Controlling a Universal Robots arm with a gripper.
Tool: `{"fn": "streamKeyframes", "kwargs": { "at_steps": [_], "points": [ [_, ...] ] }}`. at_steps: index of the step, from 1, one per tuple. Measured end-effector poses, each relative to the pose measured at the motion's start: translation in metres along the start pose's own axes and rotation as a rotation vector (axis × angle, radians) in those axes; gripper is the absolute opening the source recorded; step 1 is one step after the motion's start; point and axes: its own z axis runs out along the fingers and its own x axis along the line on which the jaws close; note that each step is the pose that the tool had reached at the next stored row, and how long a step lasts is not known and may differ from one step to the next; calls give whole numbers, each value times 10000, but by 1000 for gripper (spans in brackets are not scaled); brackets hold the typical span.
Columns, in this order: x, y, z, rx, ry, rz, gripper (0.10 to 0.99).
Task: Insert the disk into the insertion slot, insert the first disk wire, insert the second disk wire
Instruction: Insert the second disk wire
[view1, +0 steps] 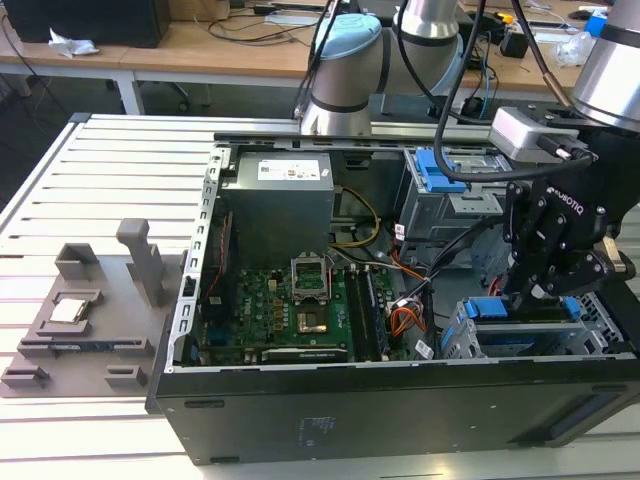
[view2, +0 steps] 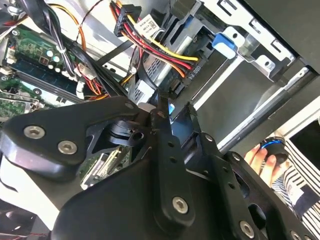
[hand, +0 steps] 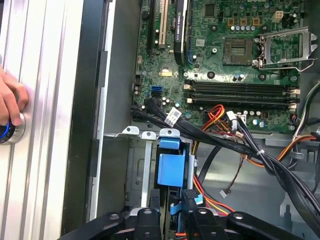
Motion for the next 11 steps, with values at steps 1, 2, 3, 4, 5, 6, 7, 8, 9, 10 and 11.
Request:
{"fn": "streamKeyframes", "kwargs": {
  "at_steps": [1,2,3,4,5,6,7,8,9,10,11],
  "points": [
    [0,0,0,0,0,0,314],
    [0,0,0,0,0,0,314],
    [0,0,0,0,0,0,314],
    [0,0,0,0,1,0,314],
    [0,0,0,0,1,0,314],
    [0,0,0,0,1,0,314],
    [0,0,0,0,0,0,231],
    [0,0,0,0,2,0,231],
    [0,0,0,0,1,0,165],
    [0,0,0,0,1,0,145],
    [0,0,0,0,1,0,145]
  ]
}}
